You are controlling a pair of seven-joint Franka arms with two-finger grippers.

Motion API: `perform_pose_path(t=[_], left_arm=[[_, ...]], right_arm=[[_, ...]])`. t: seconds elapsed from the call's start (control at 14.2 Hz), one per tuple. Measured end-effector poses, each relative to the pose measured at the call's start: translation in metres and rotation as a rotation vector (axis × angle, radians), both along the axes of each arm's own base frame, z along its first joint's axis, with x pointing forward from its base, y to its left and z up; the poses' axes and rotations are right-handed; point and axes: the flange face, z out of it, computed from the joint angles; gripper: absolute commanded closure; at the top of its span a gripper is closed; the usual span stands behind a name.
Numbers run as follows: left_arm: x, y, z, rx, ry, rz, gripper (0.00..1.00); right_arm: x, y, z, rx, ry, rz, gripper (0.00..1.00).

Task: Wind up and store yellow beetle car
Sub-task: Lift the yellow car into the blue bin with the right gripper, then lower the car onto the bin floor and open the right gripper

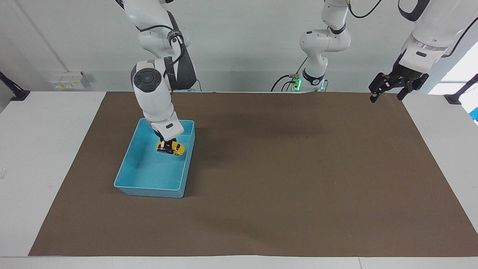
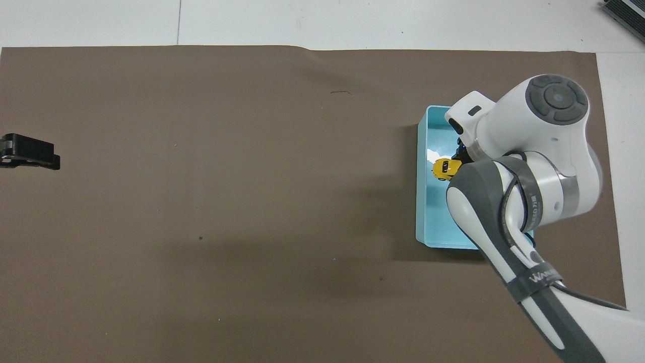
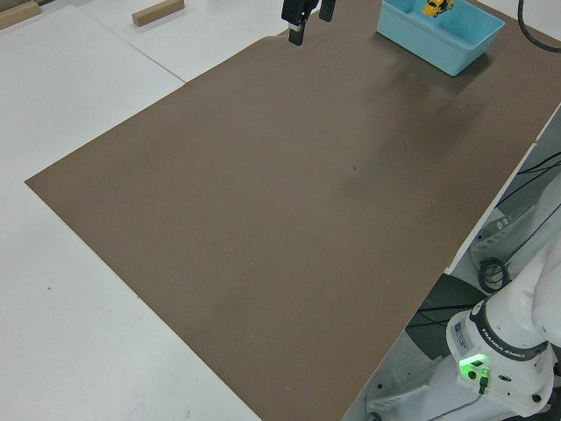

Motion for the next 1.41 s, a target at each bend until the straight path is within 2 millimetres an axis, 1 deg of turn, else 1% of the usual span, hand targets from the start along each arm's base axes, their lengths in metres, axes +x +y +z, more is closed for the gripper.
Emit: perform_pose_path(t=[0.21,0.42,0.56,0.63,0.91,1.06,1.2,1.41], left_arm=[[0.000,0.000,0.000,0.000,0.000,0.000,0.00],[0.000,0.000,0.000,0.000,0.000,0.000,0.00],[0.000,0.000,0.000,0.000,0.000,0.000,0.00],[0.000,0.000,0.000,0.000,0.000,0.000,0.00],[0.000,0.000,0.000,0.000,0.000,0.000,0.00],[0.000,0.000,0.000,0.000,0.000,0.000,0.00],[0.000,0.000,0.000,0.000,0.000,0.000,0.00],[0.000,0.000,0.000,0.000,0.001,0.000,0.00]], right_arm=[[-0.013,-0.018,-0.011,0.002,-0.020,-0.012,1.00],[-0.024,-0.040,-0.024,0.007,-0.035,0.028,1.00],[-0.029,-0.049,-0.029,0.007,-0.037,0.041,1.00],[-0.031,-0.052,-0.034,0.009,-0.047,0.048,1.00],[-0.043,-0.057,-0.067,0.018,-0.085,0.058,1.00],[-0.047,-0.057,-0.074,0.020,-0.091,0.060,1.00],[-0.049,-0.058,-0.078,0.021,-0.098,0.061,1.00],[-0.051,-0.066,-0.090,0.026,-0.121,0.062,1.00]])
